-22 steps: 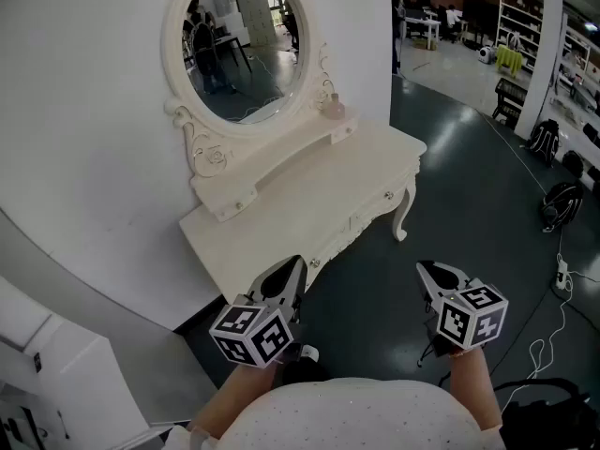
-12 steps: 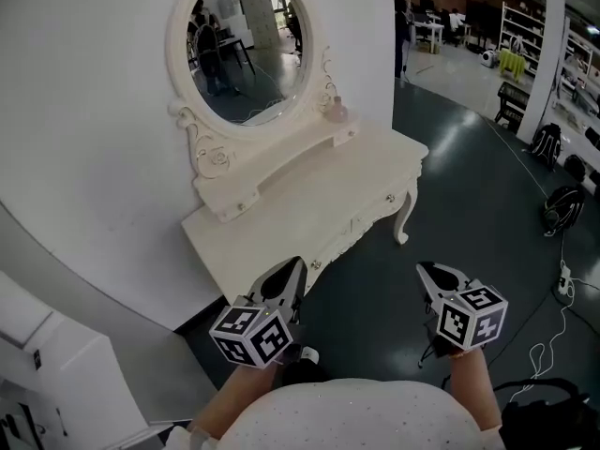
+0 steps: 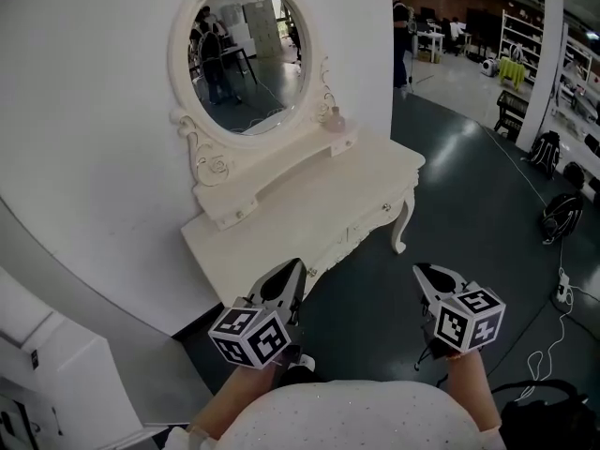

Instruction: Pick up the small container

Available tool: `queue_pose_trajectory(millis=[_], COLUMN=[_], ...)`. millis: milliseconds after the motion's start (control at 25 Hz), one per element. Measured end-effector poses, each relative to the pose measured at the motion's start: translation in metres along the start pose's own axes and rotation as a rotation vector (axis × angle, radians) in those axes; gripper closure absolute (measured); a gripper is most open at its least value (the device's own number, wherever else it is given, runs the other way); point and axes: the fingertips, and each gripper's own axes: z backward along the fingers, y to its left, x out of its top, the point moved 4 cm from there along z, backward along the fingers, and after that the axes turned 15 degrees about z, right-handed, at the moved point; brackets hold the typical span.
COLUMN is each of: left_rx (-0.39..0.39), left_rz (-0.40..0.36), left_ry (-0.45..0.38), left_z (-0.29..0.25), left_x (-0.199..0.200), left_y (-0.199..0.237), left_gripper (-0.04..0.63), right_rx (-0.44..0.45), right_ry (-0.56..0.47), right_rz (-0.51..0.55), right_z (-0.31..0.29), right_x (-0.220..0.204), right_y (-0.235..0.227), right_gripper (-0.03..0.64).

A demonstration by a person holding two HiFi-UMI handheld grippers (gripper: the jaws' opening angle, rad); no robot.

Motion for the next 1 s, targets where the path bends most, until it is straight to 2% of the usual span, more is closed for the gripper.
queue_pose_trajectory(millis=[160,320,480,760,1000], left_rx=[-0.036,-0.017,-0.007,-0.065,-0.12], left_rz=[0.064,0.059,0.097,0.115,0.121], left_ry=[-0.002,0.044,0.061,0.094,0.101], left_z=[-0.001,-0.007,-0.03,-0.109,-0.194], left_x=[-0.011,-0.019,-0.018,-0.016,0.017], left_y=[-0.005,0.002,0.01,0.026,0.041], left_gripper=[0.592,0.592,0.592,0.592,0.592], right_rx=[0.035,0.064,0.093,0.08,0.08], right_ry=[-0.03,-0.019,0.007,0.031,0.054], right_rz=[-0.037,-0.077,-0.062,-0.089,-0.083], right_z=[0.002,-0.013,-0.027,-0.067,-0.125], right_x=[-0.005,-0.018,-0.023,-0.021,0.007], right_y=[0.001,-0.001,-0.006,-0.055,-0.105], right_gripper=[0.614,0.614,0.614,0.614,0.614])
